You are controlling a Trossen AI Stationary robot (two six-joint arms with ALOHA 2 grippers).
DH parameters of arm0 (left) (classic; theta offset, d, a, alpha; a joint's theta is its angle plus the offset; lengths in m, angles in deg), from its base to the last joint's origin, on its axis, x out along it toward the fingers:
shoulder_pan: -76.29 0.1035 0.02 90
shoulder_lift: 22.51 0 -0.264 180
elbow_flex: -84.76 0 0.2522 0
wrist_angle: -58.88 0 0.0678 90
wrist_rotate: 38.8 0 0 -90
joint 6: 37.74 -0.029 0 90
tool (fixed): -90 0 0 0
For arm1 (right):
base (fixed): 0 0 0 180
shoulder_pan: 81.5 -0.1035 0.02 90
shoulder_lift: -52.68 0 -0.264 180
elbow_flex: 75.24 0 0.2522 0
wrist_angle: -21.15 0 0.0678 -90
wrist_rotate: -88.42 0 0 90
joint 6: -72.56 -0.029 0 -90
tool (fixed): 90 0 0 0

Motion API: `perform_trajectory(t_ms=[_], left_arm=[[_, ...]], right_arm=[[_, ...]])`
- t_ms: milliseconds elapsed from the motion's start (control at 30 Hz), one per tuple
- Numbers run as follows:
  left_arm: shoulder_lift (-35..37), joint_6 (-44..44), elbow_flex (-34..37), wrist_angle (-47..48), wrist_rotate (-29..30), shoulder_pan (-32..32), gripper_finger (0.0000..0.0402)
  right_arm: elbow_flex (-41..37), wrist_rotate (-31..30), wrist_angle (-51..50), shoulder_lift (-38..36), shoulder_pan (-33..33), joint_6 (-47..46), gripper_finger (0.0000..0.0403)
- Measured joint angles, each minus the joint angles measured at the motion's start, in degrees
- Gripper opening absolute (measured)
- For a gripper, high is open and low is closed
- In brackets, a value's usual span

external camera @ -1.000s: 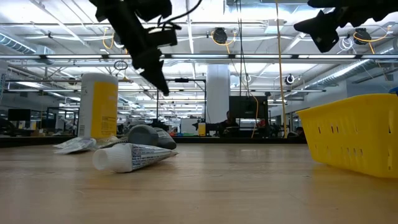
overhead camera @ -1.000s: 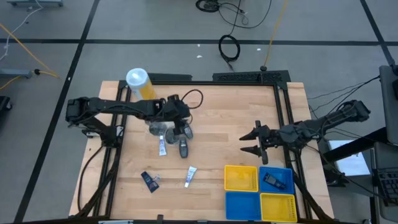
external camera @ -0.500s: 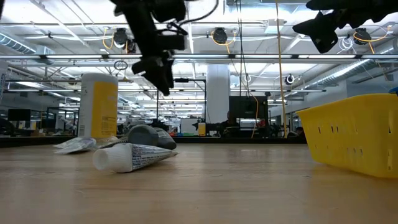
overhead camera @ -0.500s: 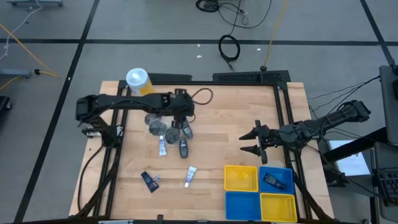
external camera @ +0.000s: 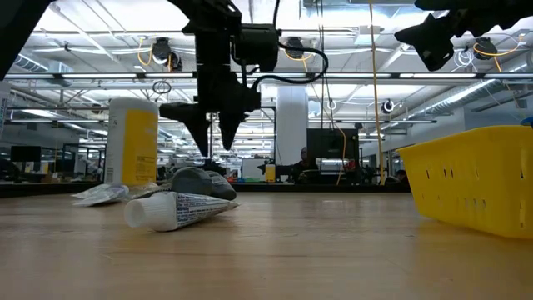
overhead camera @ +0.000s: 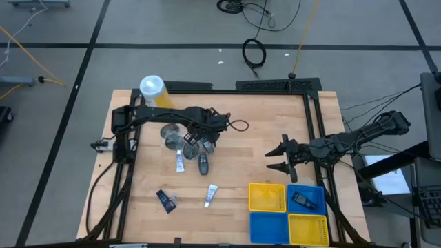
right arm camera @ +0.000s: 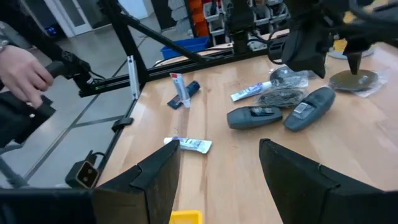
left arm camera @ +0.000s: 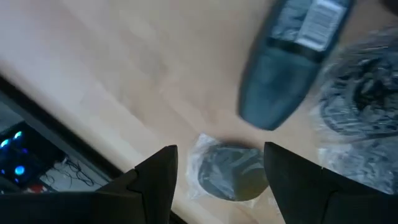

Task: Pick & Place Travel size toiletries
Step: Put the black deodorant into the bottom yellow bin

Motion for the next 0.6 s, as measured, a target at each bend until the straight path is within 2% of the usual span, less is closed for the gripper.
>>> perform_trajectory(t_ms=[300,600], left_arm=[[-1.4,-3.9,0.0,0.3,-3.0,-2.3,0.0234],[-4.2,-3.9,0.0,0.9,-2.9,-2.5,0.0234]], right_arm=[[0.0,0.7,-0.3,0.0,0.0,0.0,0.0212],[0.0,0.7,-0.8,0.0,0.0,0.0,0.0212]])
